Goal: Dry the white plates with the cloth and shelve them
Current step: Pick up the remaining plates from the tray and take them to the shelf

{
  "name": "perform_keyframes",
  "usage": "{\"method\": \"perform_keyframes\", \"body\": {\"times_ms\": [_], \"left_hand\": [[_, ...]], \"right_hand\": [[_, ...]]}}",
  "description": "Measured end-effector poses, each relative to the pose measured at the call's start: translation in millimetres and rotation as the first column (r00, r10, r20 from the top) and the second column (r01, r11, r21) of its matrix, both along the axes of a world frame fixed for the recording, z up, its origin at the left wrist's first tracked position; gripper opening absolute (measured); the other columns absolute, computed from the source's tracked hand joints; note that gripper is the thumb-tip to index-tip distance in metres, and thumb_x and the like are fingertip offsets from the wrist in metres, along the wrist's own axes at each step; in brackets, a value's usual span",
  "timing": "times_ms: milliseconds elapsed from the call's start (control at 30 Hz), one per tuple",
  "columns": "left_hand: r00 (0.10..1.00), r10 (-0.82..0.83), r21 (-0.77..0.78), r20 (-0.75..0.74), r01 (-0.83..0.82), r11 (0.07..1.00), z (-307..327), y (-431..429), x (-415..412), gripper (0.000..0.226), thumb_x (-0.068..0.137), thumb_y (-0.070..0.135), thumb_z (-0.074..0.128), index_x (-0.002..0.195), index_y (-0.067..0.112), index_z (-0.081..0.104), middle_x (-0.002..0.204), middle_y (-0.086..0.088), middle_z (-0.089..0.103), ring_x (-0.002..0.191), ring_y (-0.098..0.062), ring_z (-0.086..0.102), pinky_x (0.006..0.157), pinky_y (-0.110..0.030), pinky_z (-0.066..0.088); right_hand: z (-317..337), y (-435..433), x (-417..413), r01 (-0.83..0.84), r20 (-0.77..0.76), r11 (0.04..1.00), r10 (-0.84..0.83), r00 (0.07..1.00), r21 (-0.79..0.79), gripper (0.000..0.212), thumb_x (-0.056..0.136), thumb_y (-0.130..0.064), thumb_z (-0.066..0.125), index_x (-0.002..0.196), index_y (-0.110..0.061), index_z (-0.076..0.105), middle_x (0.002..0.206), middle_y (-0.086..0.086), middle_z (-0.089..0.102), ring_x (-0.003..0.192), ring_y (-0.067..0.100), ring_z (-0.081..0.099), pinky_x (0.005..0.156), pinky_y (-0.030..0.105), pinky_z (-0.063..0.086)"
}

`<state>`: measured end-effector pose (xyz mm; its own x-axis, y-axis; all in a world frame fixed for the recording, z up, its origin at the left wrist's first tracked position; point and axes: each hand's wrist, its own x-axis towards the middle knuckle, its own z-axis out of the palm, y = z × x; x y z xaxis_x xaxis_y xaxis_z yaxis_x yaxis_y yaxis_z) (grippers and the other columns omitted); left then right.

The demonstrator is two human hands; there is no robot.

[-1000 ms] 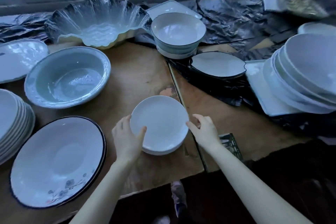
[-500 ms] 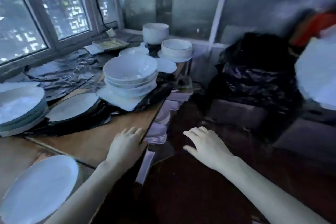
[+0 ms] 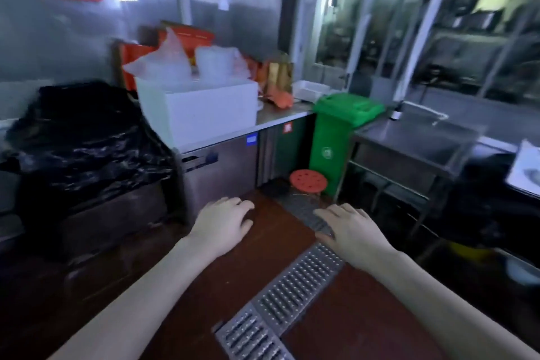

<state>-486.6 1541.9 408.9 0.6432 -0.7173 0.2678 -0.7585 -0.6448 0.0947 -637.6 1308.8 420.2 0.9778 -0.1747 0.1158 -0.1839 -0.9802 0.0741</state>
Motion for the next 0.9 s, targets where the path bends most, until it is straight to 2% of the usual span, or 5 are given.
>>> {"method": "perform_keyframes", "body": {"times_ms": [200, 400, 600, 767, 900], "left_hand": [[0.917, -0.397, 0.017, -0.036, 0.398, 0.917, 2, -256, -68, 0.037, 0.095, 0.040, 0.049, 0.132, 0.032, 0.054, 0.120, 0.007, 0.063, 0.113, -0.018, 0.056, 0.086, -0.034, 0.048], [0.779, -0.609, -0.026, -0.146, 0.613, 0.790, -3, -454, -144, 0.031, 0.094, 0.040, 0.052, 0.123, 0.035, 0.059, 0.114, 0.010, 0.066, 0.108, -0.017, 0.061, 0.078, -0.031, 0.048], [0.650, -0.741, -0.067, -0.170, 0.743, 0.666, -12, -635, -184, 0.031, 0.093, 0.039, 0.054, 0.123, 0.034, 0.059, 0.113, 0.010, 0.067, 0.109, -0.018, 0.062, 0.084, -0.032, 0.050], [0.603, -0.782, -0.067, -0.155, 0.784, 0.618, -4, -780, -177, 0.034, 0.094, 0.039, 0.053, 0.127, 0.034, 0.056, 0.117, 0.009, 0.066, 0.113, -0.018, 0.060, 0.089, -0.034, 0.050], [0.592, -0.786, -0.068, -0.179, 0.789, 0.610, -3, -880, -169, 0.033, 0.094, 0.039, 0.052, 0.127, 0.034, 0.055, 0.115, 0.009, 0.066, 0.111, -0.019, 0.059, 0.085, -0.033, 0.047]], "right_hand": [[-3, -166, -142, 0.441, 0.029, 0.896, -0.443, 0.896, 0.054, 0.055, 0.098, -0.054, 0.045, 0.149, -0.033, 0.039, 0.140, -0.011, 0.052, 0.131, 0.015, 0.044, 0.104, 0.033, 0.039], [-18, -283, -257, 0.733, 0.037, 0.656, -0.749, 0.661, 0.178, 0.053, 0.098, -0.051, 0.050, 0.146, -0.030, 0.043, 0.131, -0.008, 0.057, 0.125, 0.018, 0.049, 0.100, 0.034, 0.044], [-23, -421, -298, 0.849, 0.067, 0.498, -0.867, 0.495, 0.177, 0.051, 0.096, -0.049, 0.054, 0.142, -0.029, 0.048, 0.124, -0.004, 0.062, 0.118, 0.021, 0.055, 0.098, 0.034, 0.045], [-9, -552, -283, 0.872, 0.078, 0.455, -0.890, 0.448, 0.182, 0.050, 0.096, -0.046, 0.055, 0.142, -0.027, 0.049, 0.130, -0.001, 0.061, 0.124, 0.023, 0.053, 0.101, 0.036, 0.044], [-5, -643, -274, 0.878, 0.084, 0.430, -0.903, 0.422, 0.211, 0.051, 0.096, -0.044, 0.057, 0.143, -0.027, 0.049, 0.131, 0.001, 0.060, 0.124, 0.024, 0.051, 0.099, 0.036, 0.045]]}}
